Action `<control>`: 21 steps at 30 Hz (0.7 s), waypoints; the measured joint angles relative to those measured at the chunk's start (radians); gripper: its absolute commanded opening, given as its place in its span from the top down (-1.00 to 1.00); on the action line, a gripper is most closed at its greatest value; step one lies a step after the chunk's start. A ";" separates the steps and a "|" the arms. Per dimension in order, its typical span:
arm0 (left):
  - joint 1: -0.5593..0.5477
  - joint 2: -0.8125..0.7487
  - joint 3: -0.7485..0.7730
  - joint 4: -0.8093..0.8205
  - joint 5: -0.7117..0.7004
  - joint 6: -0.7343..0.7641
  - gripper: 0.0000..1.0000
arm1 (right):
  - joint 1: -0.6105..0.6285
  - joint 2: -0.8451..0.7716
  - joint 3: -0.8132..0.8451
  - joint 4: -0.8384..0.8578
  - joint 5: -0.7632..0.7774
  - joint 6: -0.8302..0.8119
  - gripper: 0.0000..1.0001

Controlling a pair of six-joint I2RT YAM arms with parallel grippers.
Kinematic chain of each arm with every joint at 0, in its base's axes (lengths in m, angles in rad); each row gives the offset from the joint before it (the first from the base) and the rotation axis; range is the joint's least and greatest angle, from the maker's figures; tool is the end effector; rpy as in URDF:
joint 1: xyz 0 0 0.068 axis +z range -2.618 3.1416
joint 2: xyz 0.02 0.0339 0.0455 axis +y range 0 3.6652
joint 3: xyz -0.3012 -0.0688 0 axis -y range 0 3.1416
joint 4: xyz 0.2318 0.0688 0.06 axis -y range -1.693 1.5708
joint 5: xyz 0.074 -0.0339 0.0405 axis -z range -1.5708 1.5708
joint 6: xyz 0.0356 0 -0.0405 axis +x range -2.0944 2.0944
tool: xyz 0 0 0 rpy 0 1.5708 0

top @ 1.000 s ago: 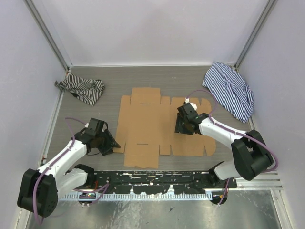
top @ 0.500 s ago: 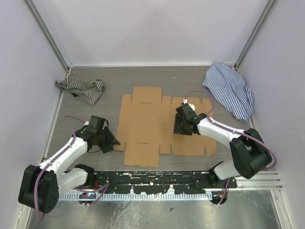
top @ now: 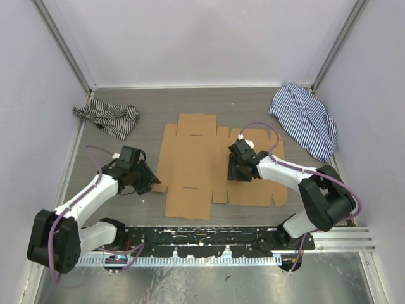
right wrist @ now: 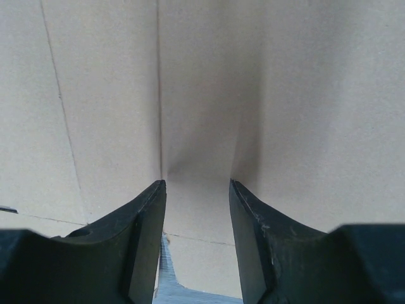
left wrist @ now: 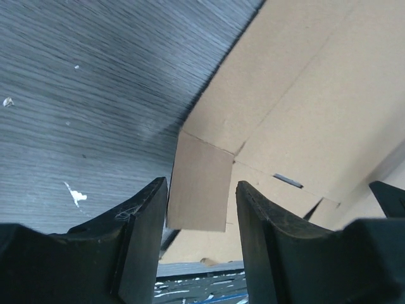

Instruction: Fold the paper box

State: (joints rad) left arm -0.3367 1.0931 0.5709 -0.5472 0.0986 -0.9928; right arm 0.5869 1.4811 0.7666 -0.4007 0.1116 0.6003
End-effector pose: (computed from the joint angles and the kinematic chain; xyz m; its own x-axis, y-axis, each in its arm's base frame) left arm 0.1545 -0.0578 0.2214 -0.7650 -0.6153 -0.1903 -0.4892 0.7473 -0.4497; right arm 0.2150 0.1382 0.2087 -0.9048 0.0724 -0.4196 0.0019 0.9861 0.1660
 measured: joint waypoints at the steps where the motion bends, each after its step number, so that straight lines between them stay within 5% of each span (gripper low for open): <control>1: 0.000 0.025 0.001 0.008 0.000 0.001 -0.10 | 0.003 0.000 0.002 0.003 -0.002 0.000 0.01; 7: 0.000 0.107 0.008 0.040 0.001 0.005 0.04 | 0.024 0.006 0.020 0.004 -0.002 0.000 0.00; 14: 0.000 0.109 0.032 0.079 0.007 0.011 1.00 | 0.038 0.013 0.038 0.009 -0.011 -0.003 0.05; 21: 0.000 0.109 0.063 0.093 0.050 0.042 1.00 | 0.067 -0.009 0.040 0.052 -0.082 -0.066 0.09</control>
State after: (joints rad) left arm -0.3367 1.2018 0.6342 -0.4541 0.1482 -0.9512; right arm 0.6537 1.4719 0.8066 -0.3489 0.0296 0.5346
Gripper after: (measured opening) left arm 0.007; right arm 0.456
